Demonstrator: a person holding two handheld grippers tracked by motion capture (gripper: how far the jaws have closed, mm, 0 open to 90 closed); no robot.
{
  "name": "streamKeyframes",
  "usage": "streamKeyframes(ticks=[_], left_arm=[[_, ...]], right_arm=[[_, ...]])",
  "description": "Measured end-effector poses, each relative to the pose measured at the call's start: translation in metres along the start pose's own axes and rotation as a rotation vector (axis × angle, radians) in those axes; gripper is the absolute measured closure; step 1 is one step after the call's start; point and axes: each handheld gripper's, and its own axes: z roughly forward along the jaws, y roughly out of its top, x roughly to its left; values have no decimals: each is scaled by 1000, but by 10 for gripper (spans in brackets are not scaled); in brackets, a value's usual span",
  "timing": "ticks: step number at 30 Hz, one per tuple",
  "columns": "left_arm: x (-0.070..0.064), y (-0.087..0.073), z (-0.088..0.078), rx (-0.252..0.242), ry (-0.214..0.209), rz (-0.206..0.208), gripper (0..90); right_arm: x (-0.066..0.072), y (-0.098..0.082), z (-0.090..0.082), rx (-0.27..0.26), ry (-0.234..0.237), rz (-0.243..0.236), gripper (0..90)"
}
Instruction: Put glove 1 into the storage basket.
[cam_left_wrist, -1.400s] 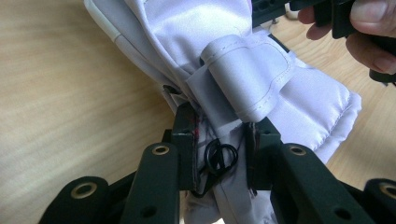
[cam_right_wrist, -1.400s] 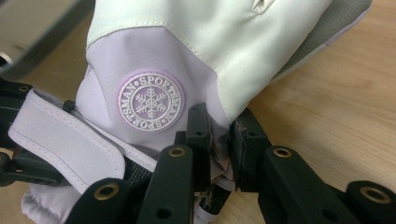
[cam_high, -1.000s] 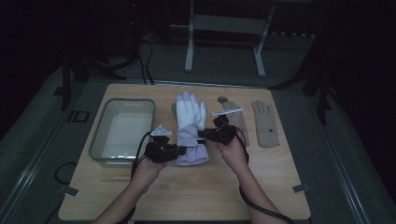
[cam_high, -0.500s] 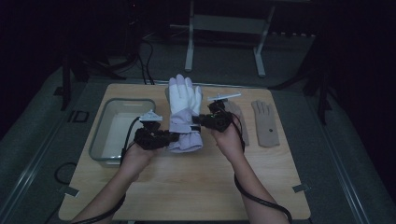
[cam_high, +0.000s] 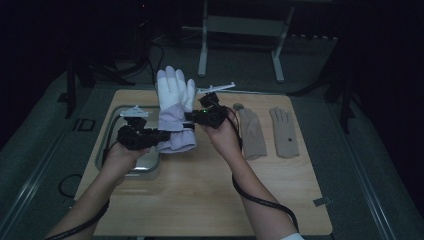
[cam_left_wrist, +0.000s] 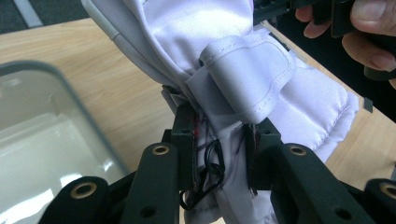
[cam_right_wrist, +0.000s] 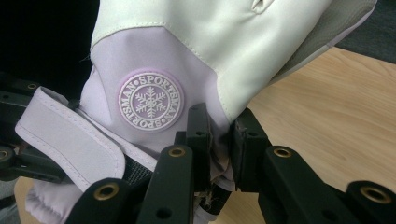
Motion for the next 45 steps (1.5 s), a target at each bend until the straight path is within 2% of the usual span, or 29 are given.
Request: streamKeyframes(ticks=[2,3,5,6,7,9,10,14,19,23,24,28,29,32,37,39,45], left_arm=[[2,-1,-4,0,10,0,709],[5,-2,-8,2,15,-5,709],[14,-6,-21,-5,27,-16,709],[14,-6,-21,-5,27,-16,709],[21,-9,-29,-15,34,-24,709],[24,-10,-33,-16,38,-23,709],[28,-12,-37,-18,40,-27,708],[48,-23,-57,-8,57,-27,708],[67,-35,-67,8,62,-41,708],[82,-48,-66,22,49,-55,707],[82,-48,-66,22,49,-55,707],[96,-61,-58,29,46,-67,707],[99,-65,-56,30,45,-75,707],[109,-76,-45,54,41,-112,706],[114,-87,-33,97,43,-129,705],[115,-91,-28,118,49,-122,703],[117,-100,-21,168,50,-142,690]], right_arm=[[3,2,2,3,1,-3,793],[10,8,10,12,8,-18,793],[18,13,16,12,16,-26,793],[18,13,16,12,16,-26,793],[25,18,23,12,22,-31,793],[29,20,26,10,26,-34,793],[37,24,34,10,34,-38,793],[52,29,53,12,51,-46,793],[66,32,76,25,70,-49,793],[70,27,95,42,78,-44,793],[71,25,100,51,75,-44,793],[71,20,114,68,70,-42,793],[69,17,124,78,64,-41,793],[69,10,136,97,44,-49,793],[66,-3,151,133,27,-47,793],[64,-13,160,161,18,-33,793],[63,-23,170,197,11,-14,793]])
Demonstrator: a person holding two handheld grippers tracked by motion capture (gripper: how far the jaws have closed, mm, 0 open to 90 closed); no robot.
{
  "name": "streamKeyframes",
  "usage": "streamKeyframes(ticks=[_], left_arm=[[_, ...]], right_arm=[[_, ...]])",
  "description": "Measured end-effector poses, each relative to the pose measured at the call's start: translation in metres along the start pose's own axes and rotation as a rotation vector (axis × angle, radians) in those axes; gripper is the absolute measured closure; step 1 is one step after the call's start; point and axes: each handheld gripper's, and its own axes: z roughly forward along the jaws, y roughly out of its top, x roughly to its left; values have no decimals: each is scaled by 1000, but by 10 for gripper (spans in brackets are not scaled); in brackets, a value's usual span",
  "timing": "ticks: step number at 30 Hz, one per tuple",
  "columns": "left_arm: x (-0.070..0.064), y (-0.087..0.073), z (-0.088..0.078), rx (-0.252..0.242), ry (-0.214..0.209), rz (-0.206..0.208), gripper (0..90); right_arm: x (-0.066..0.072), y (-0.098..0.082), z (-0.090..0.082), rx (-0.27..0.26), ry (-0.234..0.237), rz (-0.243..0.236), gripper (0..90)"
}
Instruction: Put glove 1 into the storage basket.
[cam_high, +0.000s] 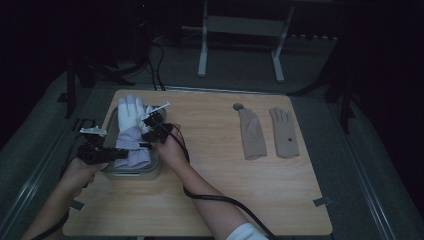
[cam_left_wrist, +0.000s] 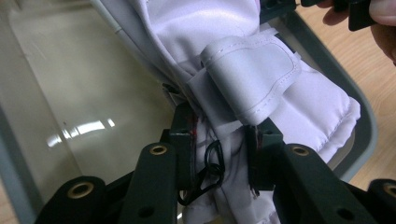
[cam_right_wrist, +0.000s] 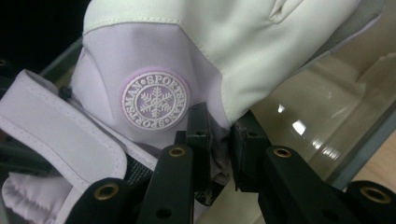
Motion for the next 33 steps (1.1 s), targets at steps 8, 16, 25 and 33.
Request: streamKeyframes(ticks=[8,16,25,33], left_arm=[[-4,2,3,43,18,5,613],[-2,3,-5,-28,79,-36,419],[-14,9,-8,-79,111,-4,456],[-26,11,2,-99,87,34,453]], right_arm=[[1,-4,4,23,-6,30,794],[-5,-8,8,42,2,56,801],[-7,-9,15,70,0,47,753],[0,-3,4,53,-2,-68,477]])
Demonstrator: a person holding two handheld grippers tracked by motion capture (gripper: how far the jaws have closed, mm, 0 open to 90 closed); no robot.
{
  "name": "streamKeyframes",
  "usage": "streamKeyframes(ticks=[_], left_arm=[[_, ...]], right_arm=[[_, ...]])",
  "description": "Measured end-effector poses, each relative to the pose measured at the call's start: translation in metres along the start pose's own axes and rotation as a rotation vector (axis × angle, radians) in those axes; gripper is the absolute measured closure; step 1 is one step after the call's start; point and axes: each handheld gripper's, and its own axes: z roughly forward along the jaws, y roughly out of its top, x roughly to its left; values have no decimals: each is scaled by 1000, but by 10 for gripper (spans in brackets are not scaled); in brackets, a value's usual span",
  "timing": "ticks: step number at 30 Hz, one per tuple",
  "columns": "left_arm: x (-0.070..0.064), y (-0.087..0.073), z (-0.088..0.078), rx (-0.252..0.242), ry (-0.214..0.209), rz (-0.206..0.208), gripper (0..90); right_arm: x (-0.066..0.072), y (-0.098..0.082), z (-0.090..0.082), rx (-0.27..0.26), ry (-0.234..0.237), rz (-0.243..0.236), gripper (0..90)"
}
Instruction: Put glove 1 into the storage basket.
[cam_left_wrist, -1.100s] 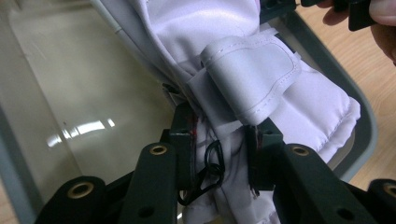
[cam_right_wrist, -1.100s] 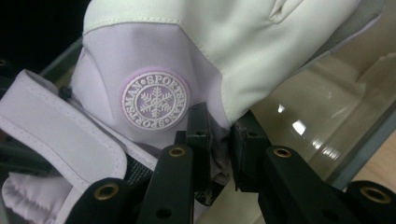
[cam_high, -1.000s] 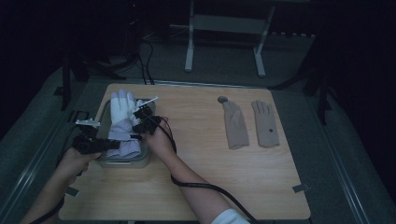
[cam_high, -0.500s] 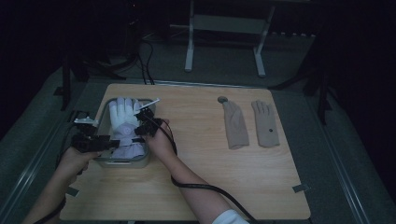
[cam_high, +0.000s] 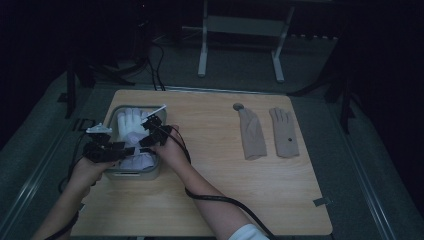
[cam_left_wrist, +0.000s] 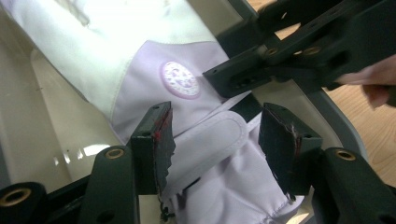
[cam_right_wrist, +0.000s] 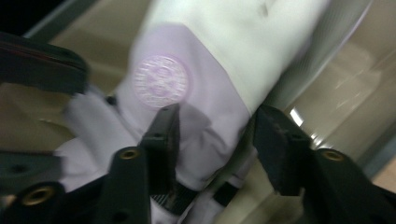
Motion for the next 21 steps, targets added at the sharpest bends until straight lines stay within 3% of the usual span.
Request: streamKeyframes(ticks=[3,5,7,10,17,21], left_arm=[[-3,1,1,-15,-1,-5,453],[-6,1,1,-27,-23,-5,453],[-10,3,1,-39,-17,2,453],[-18,4,1,-61,-28,2,453],[-46,8,7,-96,-89,40,453],[-66,12,10,-118,-123,69,454]], right_arm=[[-2,3,-12,-20,18,-2,456],[-4,4,-21,-41,16,-20,382],[-7,4,-28,-63,12,-25,284],[-13,2,-41,-71,21,-49,209],[-34,-13,-69,-93,33,-60,180],[-41,-24,-81,-96,14,-75,181]])
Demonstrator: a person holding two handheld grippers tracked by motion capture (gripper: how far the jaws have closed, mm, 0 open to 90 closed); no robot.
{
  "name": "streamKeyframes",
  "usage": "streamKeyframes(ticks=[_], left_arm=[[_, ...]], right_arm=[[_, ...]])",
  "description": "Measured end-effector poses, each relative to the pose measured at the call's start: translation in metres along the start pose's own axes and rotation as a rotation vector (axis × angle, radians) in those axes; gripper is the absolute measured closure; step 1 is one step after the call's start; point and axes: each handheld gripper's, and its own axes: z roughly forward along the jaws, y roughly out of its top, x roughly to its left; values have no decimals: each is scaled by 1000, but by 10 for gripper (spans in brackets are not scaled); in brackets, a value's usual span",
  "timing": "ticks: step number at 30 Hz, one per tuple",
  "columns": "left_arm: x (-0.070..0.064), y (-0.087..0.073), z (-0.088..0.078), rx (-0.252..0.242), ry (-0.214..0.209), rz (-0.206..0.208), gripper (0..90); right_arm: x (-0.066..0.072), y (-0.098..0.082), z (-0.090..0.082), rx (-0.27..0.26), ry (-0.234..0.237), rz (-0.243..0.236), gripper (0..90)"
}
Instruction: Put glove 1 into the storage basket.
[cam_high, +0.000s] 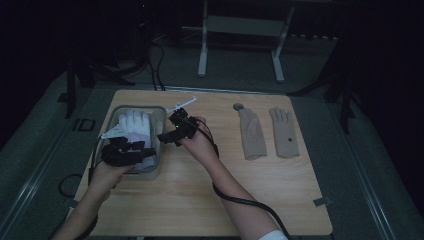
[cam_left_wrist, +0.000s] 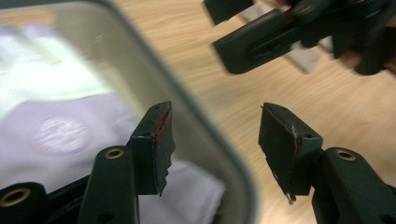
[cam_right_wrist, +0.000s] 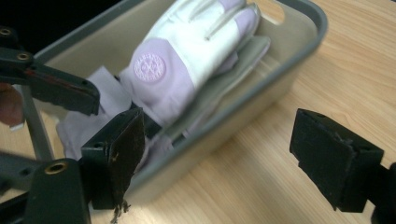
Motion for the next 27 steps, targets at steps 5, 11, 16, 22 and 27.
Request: streamKeyframes(ticks=[5,11,16,22,27], left_arm=[[-20,5,7,-15,-35,24,454],[-43,6,14,-39,-82,43,454],[-56,1,26,-36,-102,63,454],[-70,-10,45,-20,-109,77,411],[-81,-20,60,-26,-101,76,312]], right_arm=[[-9,-11,-16,-22,-14,4,181],[-23,-24,-38,-38,-49,-1,180],[-37,-37,-55,-48,-81,6,180],[-58,-56,-69,-55,-104,33,177],[-72,-72,-77,-60,-117,41,159]])
